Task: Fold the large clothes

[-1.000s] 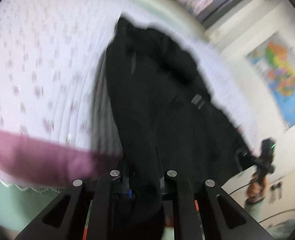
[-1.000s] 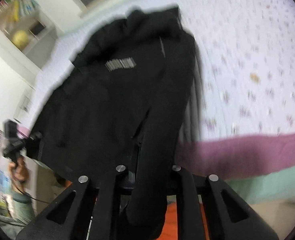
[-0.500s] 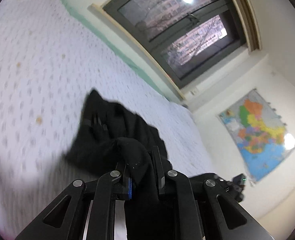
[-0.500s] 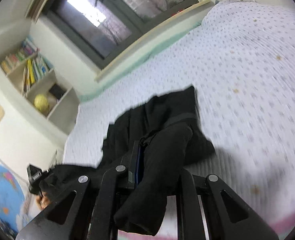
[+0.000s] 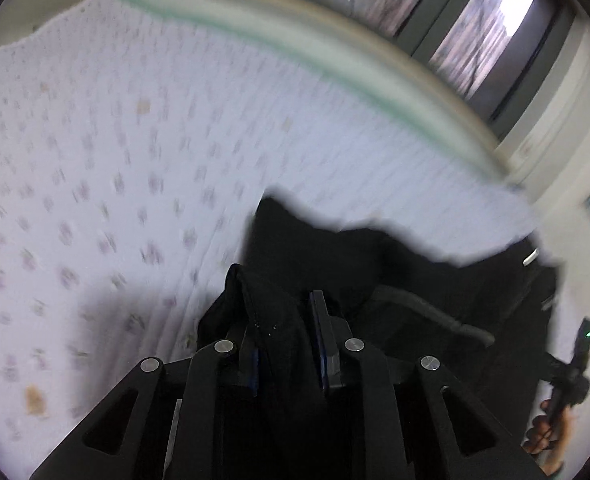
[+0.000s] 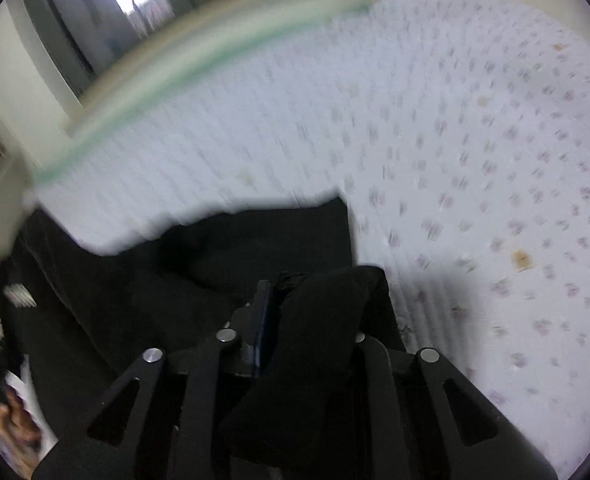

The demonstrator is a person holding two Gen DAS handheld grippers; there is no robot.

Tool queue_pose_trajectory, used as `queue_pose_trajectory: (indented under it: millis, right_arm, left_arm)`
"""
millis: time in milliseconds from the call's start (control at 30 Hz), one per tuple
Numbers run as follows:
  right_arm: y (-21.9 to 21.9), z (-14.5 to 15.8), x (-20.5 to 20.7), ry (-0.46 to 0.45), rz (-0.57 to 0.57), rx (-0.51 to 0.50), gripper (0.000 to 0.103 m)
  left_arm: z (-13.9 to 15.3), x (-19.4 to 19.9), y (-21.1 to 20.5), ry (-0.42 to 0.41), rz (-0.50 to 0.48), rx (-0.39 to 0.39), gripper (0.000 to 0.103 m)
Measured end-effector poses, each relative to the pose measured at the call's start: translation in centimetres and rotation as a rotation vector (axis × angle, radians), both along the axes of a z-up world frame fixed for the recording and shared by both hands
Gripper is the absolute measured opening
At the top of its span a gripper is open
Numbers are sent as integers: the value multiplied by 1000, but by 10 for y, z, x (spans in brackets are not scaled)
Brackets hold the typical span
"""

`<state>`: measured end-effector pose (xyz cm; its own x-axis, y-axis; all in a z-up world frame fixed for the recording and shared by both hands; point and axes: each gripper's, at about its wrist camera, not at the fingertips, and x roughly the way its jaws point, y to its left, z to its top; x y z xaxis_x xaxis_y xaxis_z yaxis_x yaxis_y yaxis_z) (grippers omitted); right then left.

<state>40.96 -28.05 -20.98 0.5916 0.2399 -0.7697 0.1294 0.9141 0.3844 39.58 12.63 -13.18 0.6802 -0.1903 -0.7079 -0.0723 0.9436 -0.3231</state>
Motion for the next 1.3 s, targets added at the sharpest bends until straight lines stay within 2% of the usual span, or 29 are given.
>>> queue_pose_trajectory:
  millis: [67, 233, 333, 400, 433, 467, 500, 533, 567, 633, 667, 700, 733, 800, 900, 1000, 1033, 1133, 1300]
  right_arm:
    - [6, -17, 2, -20, -5, -18, 23]
    - [15, -17, -3, -64, -11, -92, 24]
    - [7, -11, -7, -65, 5, -34, 26]
    - [-7, 0, -18, -72, 15, 27, 28]
    - [-21, 12, -32, -109, 13, 88, 33]
    - [-26, 23, -44, -139, 24, 130, 35]
    - [-37, 33, -55, -178, 43, 185, 42]
    - [-50, 45, -69, -225, 69, 250, 55]
    - [-60, 55, -80, -261, 84, 294, 59]
    - [-78, 74, -106, -336, 90, 328, 86]
    - [-83, 83, -117, -373, 76, 314, 93]
    - [-87, 89, -126, -410, 66, 298, 94]
    - [-88, 95, -133, -438, 63, 263, 94]
    - [-79, 98, -124, -417, 58, 197, 94]
    - [-60, 89, -103, -364, 87, 92, 94]
    - [-45, 70, -78, -323, 118, -67, 94]
    - [-40, 62, -70, -308, 128, -114, 94]
    - [-38, 44, -36, -278, 175, -142, 94]
    - [-48, 18, 21, -246, 248, -61, 94]
  left_arm:
    - [-17, 3, 1, -2, 11, -6, 22]
    - [-18, 2, 1, -17, 0, 10, 22]
    - [-8, -4, 1, -34, -23, 14, 23]
    - [12, -15, 2, -64, -87, 24, 23]
    - [26, -26, 5, -94, -144, 7, 26]
    - [39, -36, 11, -119, -199, -23, 36]
    - [56, -49, 20, -145, -262, -71, 55]
    - [68, -58, 28, -162, -293, -105, 66]
    - [81, -68, 39, -188, -308, -144, 83]
    - [104, -90, 67, -260, -320, -255, 84]
    - [114, -100, 80, -293, -338, -309, 85]
    - [121, -108, 88, -320, -344, -330, 86]
    - [127, -113, 92, -338, -327, -300, 87]
    - [129, -112, 85, -326, -276, -176, 89]
    - [109, -89, 68, -226, -245, -29, 89]
    - [82, -61, 51, -160, -242, 106, 89]
    - [73, -50, 50, -144, -244, 122, 89]
    - [53, -21, 53, -106, -294, 38, 89]
    - [34, 24, 45, -70, -365, -10, 89]
